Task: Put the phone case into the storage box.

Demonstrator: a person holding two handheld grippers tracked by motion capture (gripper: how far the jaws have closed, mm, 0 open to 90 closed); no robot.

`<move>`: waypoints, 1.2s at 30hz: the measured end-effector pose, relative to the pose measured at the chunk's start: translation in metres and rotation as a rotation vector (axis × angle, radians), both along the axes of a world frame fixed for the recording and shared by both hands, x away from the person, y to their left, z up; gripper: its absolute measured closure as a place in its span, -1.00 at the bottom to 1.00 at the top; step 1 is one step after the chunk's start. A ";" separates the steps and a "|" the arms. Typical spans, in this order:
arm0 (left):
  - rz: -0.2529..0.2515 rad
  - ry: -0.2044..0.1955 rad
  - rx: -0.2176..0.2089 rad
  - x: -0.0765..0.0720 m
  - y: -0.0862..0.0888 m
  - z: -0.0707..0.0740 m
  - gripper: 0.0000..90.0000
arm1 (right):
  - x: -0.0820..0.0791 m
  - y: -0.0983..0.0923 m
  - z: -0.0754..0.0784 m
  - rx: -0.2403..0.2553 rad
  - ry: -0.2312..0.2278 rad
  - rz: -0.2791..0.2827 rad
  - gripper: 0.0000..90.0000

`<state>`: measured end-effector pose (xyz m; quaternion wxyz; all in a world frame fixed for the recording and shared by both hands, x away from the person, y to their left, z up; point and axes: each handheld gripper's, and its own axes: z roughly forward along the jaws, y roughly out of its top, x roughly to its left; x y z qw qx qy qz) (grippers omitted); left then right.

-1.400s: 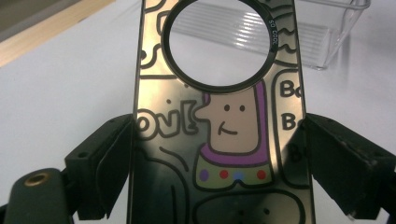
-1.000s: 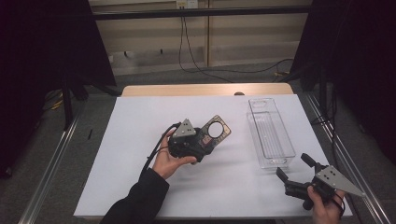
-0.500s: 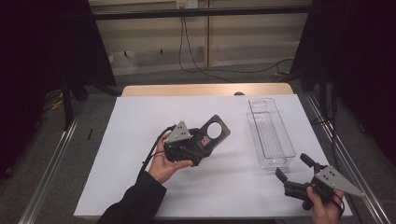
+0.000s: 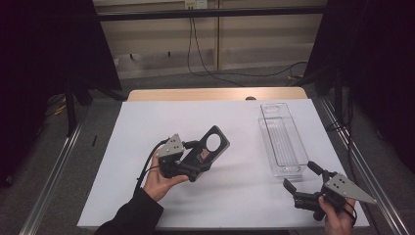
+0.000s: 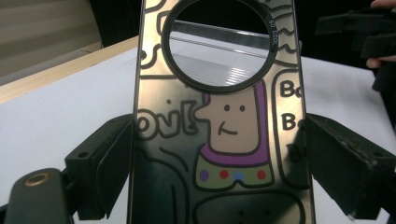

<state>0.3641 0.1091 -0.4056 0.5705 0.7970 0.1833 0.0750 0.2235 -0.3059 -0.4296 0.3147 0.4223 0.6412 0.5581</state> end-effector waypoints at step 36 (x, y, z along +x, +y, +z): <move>-0.119 0.010 -0.038 -0.036 0.006 -0.009 -0.73 | 0.024 0.065 0.009 -0.034 0.009 0.261 -0.87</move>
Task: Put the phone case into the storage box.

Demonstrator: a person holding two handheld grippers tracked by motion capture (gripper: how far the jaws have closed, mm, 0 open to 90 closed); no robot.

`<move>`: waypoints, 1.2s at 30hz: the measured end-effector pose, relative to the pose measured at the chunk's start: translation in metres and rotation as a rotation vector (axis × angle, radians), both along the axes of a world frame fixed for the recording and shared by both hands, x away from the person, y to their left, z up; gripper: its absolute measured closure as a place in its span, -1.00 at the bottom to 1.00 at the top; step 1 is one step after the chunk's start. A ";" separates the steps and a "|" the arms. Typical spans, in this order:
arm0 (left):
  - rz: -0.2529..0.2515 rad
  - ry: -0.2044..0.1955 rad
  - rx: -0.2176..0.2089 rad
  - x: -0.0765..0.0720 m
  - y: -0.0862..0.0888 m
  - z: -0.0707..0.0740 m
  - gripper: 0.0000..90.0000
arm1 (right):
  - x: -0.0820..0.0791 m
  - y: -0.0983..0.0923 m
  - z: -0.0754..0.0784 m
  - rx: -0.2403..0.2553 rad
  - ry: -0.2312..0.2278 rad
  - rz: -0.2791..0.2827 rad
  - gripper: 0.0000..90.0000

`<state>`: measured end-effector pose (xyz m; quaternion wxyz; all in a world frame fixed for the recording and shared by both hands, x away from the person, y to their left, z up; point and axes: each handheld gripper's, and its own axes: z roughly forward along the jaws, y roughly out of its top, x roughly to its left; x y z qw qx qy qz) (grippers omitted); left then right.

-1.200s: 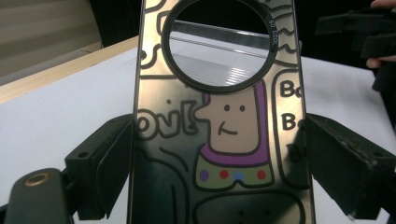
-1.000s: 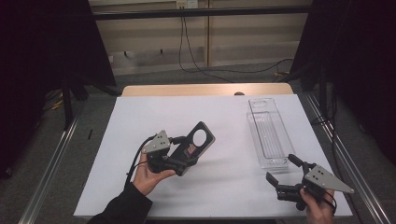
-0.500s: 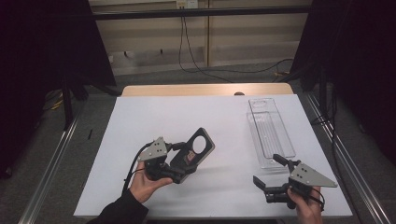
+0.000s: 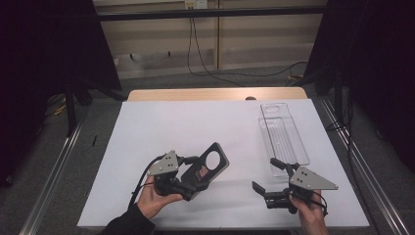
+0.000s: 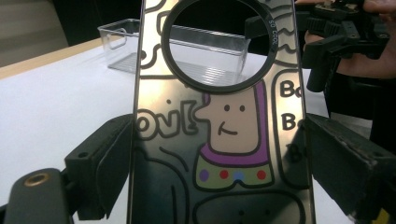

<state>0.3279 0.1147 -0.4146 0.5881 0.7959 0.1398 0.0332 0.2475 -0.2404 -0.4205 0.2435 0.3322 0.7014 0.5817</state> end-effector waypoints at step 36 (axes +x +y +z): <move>-0.144 -0.004 -0.023 -0.009 -0.009 0.012 -0.73 | 0.021 0.028 0.028 0.061 0.069 0.381 -1.00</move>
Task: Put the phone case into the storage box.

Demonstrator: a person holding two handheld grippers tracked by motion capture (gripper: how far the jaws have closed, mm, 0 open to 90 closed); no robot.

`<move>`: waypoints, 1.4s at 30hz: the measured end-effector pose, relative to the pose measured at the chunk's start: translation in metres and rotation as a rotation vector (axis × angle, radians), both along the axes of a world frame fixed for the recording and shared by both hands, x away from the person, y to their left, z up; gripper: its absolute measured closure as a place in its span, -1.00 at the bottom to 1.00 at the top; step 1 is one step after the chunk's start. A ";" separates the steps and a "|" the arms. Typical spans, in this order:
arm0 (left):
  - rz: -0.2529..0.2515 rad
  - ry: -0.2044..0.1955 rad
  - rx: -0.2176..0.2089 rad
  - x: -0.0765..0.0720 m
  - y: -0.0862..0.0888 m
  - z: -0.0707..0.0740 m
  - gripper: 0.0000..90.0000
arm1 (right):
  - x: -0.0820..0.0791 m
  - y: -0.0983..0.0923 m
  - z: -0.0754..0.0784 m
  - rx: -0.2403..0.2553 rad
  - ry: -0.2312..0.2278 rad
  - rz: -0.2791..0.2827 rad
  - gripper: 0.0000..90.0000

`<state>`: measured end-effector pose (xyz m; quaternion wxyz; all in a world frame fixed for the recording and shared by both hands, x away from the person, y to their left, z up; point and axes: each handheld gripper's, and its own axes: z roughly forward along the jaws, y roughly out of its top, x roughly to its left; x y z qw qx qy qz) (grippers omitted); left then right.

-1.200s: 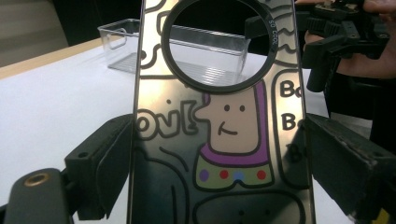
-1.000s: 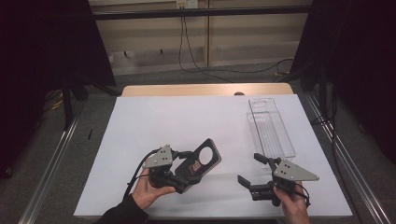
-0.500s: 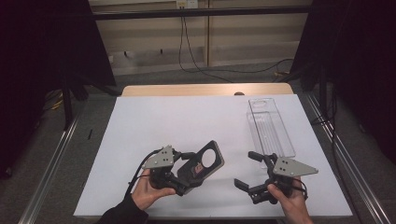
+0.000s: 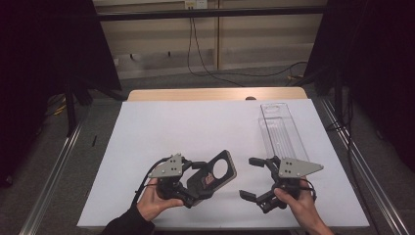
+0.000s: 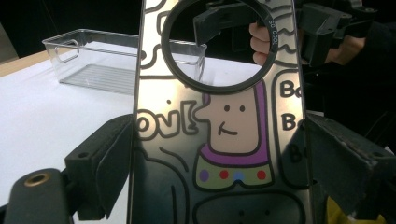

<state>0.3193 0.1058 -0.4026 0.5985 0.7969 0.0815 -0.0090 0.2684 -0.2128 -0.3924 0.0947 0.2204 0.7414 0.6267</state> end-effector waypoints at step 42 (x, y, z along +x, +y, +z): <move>-0.152 0.001 0.039 0.003 -0.033 0.006 -0.73 | 0.022 0.006 0.012 -0.022 -0.021 0.165 -1.00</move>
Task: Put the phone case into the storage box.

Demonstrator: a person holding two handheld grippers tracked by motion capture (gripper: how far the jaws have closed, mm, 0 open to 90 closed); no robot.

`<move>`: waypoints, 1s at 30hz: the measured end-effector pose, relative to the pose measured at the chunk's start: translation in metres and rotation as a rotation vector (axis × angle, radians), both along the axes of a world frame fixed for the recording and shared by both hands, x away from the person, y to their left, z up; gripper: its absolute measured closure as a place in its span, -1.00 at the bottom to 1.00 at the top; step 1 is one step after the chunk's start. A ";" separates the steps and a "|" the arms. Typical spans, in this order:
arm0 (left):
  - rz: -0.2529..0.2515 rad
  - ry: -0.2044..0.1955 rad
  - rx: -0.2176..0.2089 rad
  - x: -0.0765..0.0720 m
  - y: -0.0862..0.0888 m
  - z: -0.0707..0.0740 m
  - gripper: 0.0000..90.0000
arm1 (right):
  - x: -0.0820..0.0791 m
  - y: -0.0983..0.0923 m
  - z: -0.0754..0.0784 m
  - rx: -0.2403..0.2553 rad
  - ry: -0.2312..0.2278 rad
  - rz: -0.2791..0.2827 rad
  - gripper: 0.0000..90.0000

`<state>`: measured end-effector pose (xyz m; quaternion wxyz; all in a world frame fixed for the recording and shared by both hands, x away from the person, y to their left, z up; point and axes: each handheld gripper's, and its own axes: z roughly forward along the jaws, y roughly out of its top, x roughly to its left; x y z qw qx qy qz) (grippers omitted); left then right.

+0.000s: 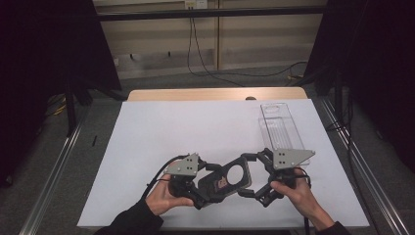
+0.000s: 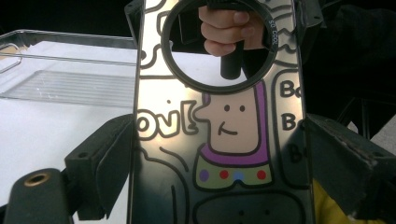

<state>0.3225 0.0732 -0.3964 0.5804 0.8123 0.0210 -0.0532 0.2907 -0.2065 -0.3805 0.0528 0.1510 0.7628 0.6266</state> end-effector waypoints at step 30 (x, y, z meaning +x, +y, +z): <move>-0.034 0.013 0.030 0.000 -0.002 -0.004 -0.73 | 0.014 0.008 0.009 -0.132 0.016 0.208 -0.78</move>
